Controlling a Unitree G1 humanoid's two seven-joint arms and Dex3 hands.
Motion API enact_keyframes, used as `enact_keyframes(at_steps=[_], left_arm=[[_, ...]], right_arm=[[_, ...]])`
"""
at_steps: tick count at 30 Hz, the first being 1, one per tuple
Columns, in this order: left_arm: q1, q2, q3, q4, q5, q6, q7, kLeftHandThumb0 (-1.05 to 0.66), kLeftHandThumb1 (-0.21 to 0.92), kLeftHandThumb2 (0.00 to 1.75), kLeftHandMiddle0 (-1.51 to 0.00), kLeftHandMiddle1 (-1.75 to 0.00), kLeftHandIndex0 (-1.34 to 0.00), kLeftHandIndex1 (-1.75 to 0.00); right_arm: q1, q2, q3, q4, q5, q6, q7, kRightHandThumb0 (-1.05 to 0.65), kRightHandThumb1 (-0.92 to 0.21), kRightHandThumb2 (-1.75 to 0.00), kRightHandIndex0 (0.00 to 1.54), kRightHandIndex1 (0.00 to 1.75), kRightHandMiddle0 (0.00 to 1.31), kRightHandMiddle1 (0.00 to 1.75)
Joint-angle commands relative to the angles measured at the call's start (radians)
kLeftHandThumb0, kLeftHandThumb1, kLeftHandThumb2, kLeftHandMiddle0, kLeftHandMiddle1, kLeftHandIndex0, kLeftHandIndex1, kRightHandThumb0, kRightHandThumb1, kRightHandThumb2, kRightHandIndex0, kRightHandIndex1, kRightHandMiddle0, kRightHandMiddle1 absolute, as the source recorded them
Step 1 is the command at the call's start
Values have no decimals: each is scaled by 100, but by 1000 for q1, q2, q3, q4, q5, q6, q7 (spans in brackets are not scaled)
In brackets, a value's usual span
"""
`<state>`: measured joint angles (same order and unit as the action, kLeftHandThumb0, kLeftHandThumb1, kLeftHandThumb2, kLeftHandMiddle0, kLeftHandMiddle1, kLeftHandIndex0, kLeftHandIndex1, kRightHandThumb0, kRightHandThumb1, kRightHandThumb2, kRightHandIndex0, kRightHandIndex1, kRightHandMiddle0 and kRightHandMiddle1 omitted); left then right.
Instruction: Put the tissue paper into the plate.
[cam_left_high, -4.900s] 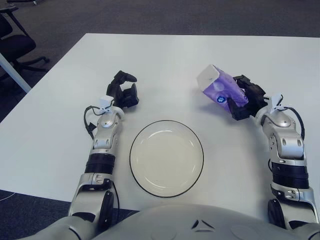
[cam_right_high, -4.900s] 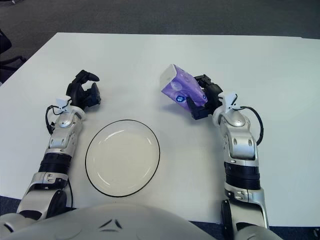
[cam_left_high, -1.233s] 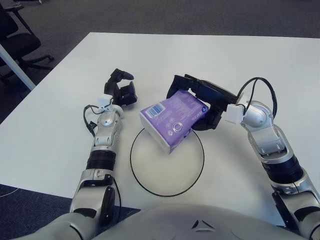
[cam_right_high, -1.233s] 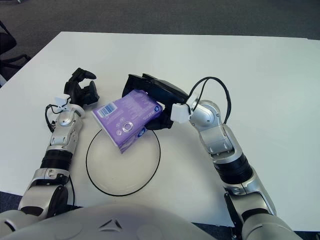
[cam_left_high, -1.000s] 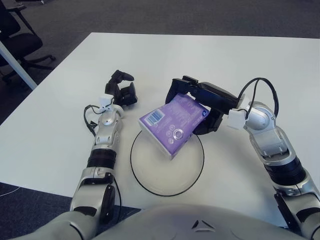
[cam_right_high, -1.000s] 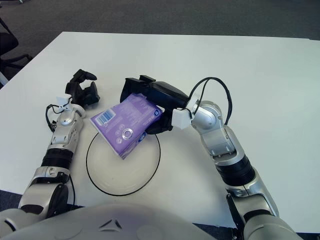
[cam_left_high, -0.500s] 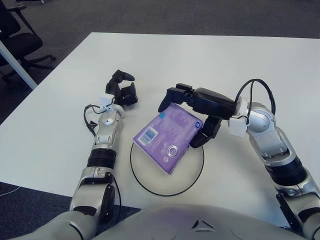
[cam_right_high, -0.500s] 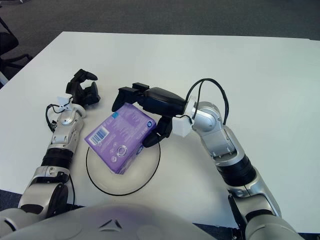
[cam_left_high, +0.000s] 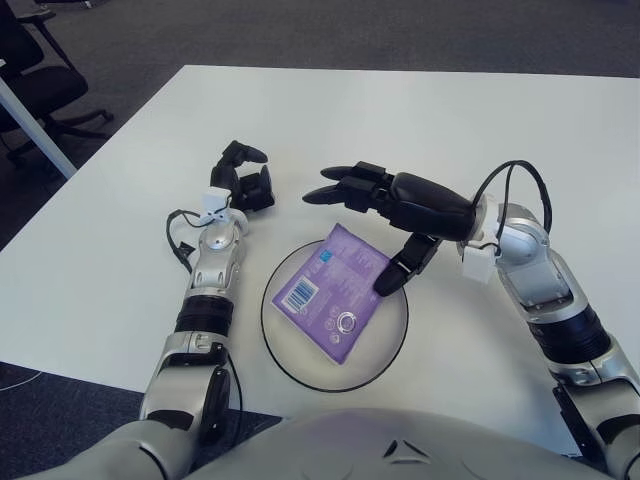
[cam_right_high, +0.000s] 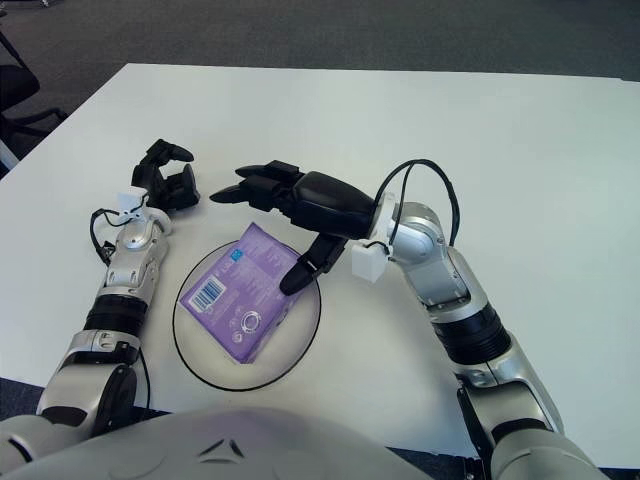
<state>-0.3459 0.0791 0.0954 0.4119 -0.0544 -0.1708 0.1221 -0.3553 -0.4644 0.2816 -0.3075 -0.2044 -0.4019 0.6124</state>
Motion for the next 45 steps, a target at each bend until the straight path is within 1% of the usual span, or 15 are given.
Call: enact_keyframes(at_steps=[1, 6, 14, 18, 22, 23, 26, 28, 31, 33, 36, 38, 42, 45], left_arm=[[136, -81, -23, 62, -5, 12, -4, -49, 29, 135, -130, -175, -64, -175], [140, -78, -28, 54, -7, 10, -14, -49, 30, 134, -129, -175, -63, -175], [150, -81, -27, 38, -31, -4, -38, -49, 31, 133, -130, -175, -62, -175], [154, -83, -23, 35, -48, -24, -63, -48, 33, 131, -130, -175, -61, -175], [160, -81, -25, 27, -59, -34, -84, -48, 34, 129, -130, -175, -60, -175], [160, -81, -25, 26, -60, -35, -86, -48, 34, 129, -130, -175, -60, -175], [162, -78, -25, 21, -65, -39, -98, -47, 35, 128, -130, -175, -59, -175], [163, -76, -25, 19, -66, -39, -103, -47, 36, 127, -130, -175, -58, -175], [163, -74, -24, 15, -66, -36, -108, -47, 37, 126, -130, -175, -58, -175], [165, -72, -24, 12, -65, -35, -110, -47, 37, 126, -131, -175, -57, -175], [166, -71, -23, 10, -65, -34, -111, -46, 37, 125, -131, -175, -57, -175], [166, -71, -22, 9, -64, -33, -111, -46, 37, 125, -131, -175, -57, -175], [166, -70, -21, 4, -65, -28, -111, -46, 38, 124, -131, -175, -57, -175], [168, -69, -21, -1, -65, -27, -112, -46, 38, 124, -131, -175, -56, -175]], right_arm=[[-22, -2, -12, 10, -12, -12, -13, -95, -76, -37, 0, 0, 0, 9], [-27, -7, -16, 13, -5, -7, -6, -94, -76, -35, 0, 0, 0, 14], [-37, -16, -33, 11, -40, 11, -13, -92, -76, -35, 0, 0, 0, 25], [-53, -33, -55, 33, -30, 7, -10, -93, -76, -35, 0, 0, 0, 29], [-64, -97, -112, 24, 32, 36, 38, -93, -76, -35, 0, 0, 0, 31], [-65, -102, -116, 21, 37, 41, 44, -93, -76, -35, 0, 0, 0, 31], [-53, -143, -153, -19, 56, 83, 69, -92, -75, -35, 0, 0, 0, 30], [-47, -155, -162, -31, 59, 104, 75, -92, -74, -36, 0, 0, 0, 28], [-44, -157, -160, -42, 46, 133, 73, -93, -74, -36, 0, 0, 0, 23], [-31, -157, -174, -47, 18, 164, 50, -94, -75, -37, 0, 0, 0, 20], [-12, -155, -191, -53, -15, 191, 19, -95, -76, -38, 0, 0, 0, 17], [0, -150, -203, -50, -58, 201, -17, -96, -77, -38, 0, 0, 0, 16], [5, -157, -242, 77, -90, 143, -101, -96, -78, -39, 1, 1, 0, 15], [-3, -145, -247, 114, -101, 143, -139, -94, -78, -39, 4, 2, 0, 19]])
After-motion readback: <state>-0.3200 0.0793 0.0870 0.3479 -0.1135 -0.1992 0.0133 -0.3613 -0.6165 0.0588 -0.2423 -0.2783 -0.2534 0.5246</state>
